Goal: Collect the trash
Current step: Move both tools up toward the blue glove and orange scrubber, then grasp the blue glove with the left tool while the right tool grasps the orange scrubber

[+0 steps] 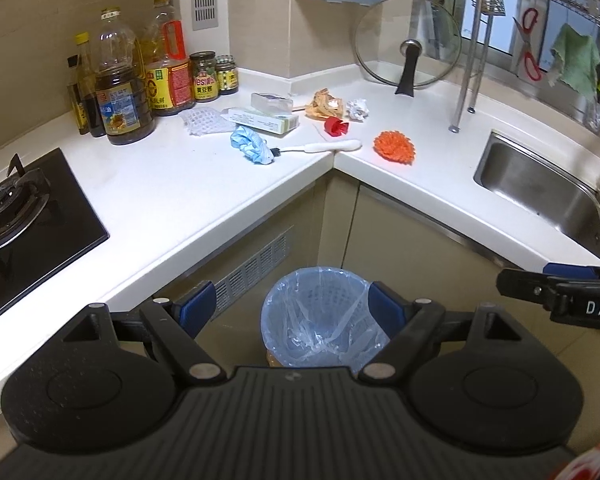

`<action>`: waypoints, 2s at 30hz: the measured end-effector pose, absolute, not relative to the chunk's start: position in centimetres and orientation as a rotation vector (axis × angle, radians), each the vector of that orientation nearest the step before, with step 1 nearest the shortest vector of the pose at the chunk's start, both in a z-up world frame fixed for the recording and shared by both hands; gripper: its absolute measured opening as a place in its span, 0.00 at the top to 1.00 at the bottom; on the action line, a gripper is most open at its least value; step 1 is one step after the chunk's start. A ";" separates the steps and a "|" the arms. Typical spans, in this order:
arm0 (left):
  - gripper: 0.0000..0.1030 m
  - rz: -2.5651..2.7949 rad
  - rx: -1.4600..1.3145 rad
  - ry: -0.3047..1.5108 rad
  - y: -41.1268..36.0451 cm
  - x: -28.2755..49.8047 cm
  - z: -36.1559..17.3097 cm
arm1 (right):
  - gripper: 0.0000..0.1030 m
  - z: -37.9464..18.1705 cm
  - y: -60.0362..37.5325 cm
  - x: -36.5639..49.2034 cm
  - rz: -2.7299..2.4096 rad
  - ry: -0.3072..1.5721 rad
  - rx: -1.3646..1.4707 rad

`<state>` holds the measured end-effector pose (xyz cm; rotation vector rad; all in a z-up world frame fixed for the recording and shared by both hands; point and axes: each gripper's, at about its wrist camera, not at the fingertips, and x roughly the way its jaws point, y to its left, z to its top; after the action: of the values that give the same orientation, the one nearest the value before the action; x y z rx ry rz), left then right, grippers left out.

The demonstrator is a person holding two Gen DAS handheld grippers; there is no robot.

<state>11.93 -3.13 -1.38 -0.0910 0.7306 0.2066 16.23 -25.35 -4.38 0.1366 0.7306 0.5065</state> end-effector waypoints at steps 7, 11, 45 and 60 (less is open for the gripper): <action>0.21 0.256 -0.087 0.730 -2.2 14.3 -2.0 | 0.22 -5.8 -26.1 19.4 0.506 0.732 0.164; 0.21 0.273 -0.088 0.726 -0.9 16.5 -2.5 | 0.22 -6.5 -25.7 21.7 0.502 0.734 0.166; 0.26 0.143 -0.067 0.779 10.9 40.0 -7.3 | 0.30 -11.1 -16.6 45.7 0.355 0.617 0.040; 0.28 0.099 -0.093 0.785 11.7 42.1 -8.5 | 0.61 -12.3 -15.3 47.3 0.318 0.667 0.010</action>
<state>42.12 11.73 -8.53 -0.0930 0.7854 0.0989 47.31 -15.33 -12.31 0.0101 0.6666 0.3182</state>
